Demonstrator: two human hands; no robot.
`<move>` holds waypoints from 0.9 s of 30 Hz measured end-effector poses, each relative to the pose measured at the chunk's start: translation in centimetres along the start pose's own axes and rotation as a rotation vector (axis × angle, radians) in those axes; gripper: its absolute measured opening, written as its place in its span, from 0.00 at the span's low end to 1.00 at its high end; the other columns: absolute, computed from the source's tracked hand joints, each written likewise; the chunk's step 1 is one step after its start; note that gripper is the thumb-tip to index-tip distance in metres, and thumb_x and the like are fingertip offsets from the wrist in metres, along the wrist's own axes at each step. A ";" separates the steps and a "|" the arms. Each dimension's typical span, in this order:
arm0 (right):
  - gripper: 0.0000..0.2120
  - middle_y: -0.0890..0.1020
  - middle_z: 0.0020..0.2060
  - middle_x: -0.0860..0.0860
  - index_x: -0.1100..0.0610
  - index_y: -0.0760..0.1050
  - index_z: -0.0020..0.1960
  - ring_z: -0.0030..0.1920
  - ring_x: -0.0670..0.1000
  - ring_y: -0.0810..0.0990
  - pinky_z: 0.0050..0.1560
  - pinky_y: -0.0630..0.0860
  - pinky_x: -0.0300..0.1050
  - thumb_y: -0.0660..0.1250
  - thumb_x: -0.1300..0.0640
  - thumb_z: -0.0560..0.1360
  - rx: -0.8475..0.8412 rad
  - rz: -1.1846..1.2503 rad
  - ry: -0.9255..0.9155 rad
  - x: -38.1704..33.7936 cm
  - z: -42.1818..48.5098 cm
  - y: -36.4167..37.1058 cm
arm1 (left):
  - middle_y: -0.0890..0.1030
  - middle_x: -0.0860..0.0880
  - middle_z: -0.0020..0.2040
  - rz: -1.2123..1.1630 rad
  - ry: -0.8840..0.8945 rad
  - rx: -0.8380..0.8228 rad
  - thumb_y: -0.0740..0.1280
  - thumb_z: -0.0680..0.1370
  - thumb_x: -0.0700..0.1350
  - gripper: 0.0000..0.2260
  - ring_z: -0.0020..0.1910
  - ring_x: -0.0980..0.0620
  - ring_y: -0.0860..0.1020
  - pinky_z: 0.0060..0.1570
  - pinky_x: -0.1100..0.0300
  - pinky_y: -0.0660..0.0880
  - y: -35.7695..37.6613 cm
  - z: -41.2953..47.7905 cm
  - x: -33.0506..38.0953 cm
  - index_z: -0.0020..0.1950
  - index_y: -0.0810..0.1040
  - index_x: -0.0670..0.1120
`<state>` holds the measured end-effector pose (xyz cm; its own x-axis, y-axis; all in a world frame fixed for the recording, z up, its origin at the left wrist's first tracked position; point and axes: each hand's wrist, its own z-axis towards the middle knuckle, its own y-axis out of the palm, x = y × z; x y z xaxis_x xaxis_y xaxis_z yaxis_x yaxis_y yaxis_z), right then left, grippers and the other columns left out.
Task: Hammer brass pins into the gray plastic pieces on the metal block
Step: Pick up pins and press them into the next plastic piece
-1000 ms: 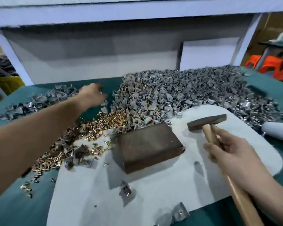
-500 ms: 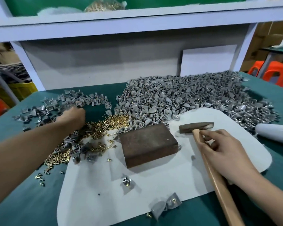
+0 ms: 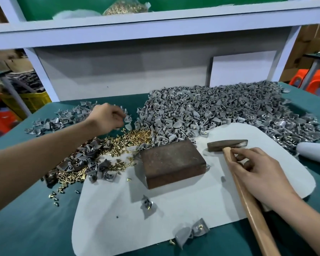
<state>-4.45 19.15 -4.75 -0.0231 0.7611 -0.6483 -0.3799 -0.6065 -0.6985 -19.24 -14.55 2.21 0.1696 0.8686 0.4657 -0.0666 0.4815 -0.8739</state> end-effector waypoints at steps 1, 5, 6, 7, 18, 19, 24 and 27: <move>0.15 0.76 0.47 0.49 0.55 0.79 0.60 0.39 0.41 0.74 0.39 0.61 0.37 0.69 0.58 0.73 -0.004 -0.002 0.002 0.0 0.0 0.1 | 0.82 0.54 0.47 -0.094 0.095 -0.034 0.71 0.74 0.37 0.13 0.41 0.60 0.81 0.43 0.70 0.77 -0.2 -1.2 1.8 0.56 0.79 0.50; 0.14 0.77 0.44 0.47 0.54 0.80 0.58 0.39 0.43 0.75 0.37 0.63 0.34 0.70 0.59 0.73 -0.016 0.027 0.033 0.2 0.3 0.0 | 0.81 0.59 0.46 -0.064 0.528 -0.227 0.75 0.71 0.40 0.16 0.44 0.65 0.80 0.46 0.77 0.74 1.9 -6.6 6.2 0.57 0.81 0.51; 0.13 0.77 0.43 0.46 0.53 0.80 0.57 0.39 0.43 0.75 0.36 0.65 0.31 0.70 0.60 0.72 -0.021 0.042 0.044 0.3 0.4 0.0 | 0.81 0.56 0.46 -0.058 0.599 -0.235 0.75 0.71 0.40 0.16 0.44 0.62 0.80 0.47 0.75 0.74 2.8 -7.4 6.4 0.57 0.81 0.48; 0.13 0.78 0.43 0.45 0.53 0.80 0.56 0.39 0.44 0.76 0.37 0.65 0.28 0.70 0.60 0.72 -0.024 0.052 0.051 0.4 0.4 0.0 | 0.82 0.54 0.47 -0.091 0.627 -0.231 0.74 0.71 0.40 0.15 0.44 0.60 0.80 0.48 0.73 0.75 3.3 -7.8 6.3 0.58 0.81 0.46; 0.13 0.78 0.43 0.47 0.53 0.80 0.56 0.38 0.44 0.76 0.36 0.63 0.31 0.70 0.60 0.72 -0.017 0.059 0.030 0.4 0.3 0.3 | 0.80 0.45 0.61 0.425 0.149 -0.192 0.63 0.80 0.36 0.12 0.58 0.48 0.78 0.63 0.57 0.72 2.7 -3.9 -1.8 0.61 0.80 0.44; 0.13 0.78 0.43 0.48 0.53 0.80 0.57 0.38 0.43 0.75 0.36 0.63 0.33 0.70 0.60 0.73 -0.012 0.053 0.025 0.4 0.3 0.3 | 0.81 0.45 0.56 0.394 0.167 -0.160 0.64 0.80 0.36 0.10 0.54 0.49 0.79 0.60 0.58 0.73 2.8 -3.9 -1.9 0.56 0.81 0.43; 0.14 0.76 0.45 0.47 0.54 0.80 0.58 0.39 0.41 0.75 0.38 0.62 0.36 0.69 0.61 0.73 0.013 0.040 0.009 0.2 0.0 0.3 | 0.80 0.52 0.41 0.390 0.170 -0.190 0.67 0.75 0.34 0.09 0.43 0.53 0.78 0.50 0.59 0.76 2.2 -3.5 -1.7 0.41 0.79 0.48; 0.13 0.76 0.46 0.48 0.55 0.80 0.58 0.39 0.40 0.75 0.38 0.61 0.37 0.69 0.61 0.73 0.010 0.034 0.005 0.0 -0.2 0.2 | 0.78 0.55 0.37 0.435 0.179 -0.200 0.67 0.74 0.34 0.10 0.40 0.56 0.76 0.45 0.62 0.73 2.0 -3.2 -1.6 0.39 0.78 0.49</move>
<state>-4.38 18.95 -4.93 -0.0319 0.7392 -0.6728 -0.3885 -0.6293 -0.6730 -16.45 -15.33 -0.71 0.3348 0.9416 0.0368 0.0176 0.0328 -0.9993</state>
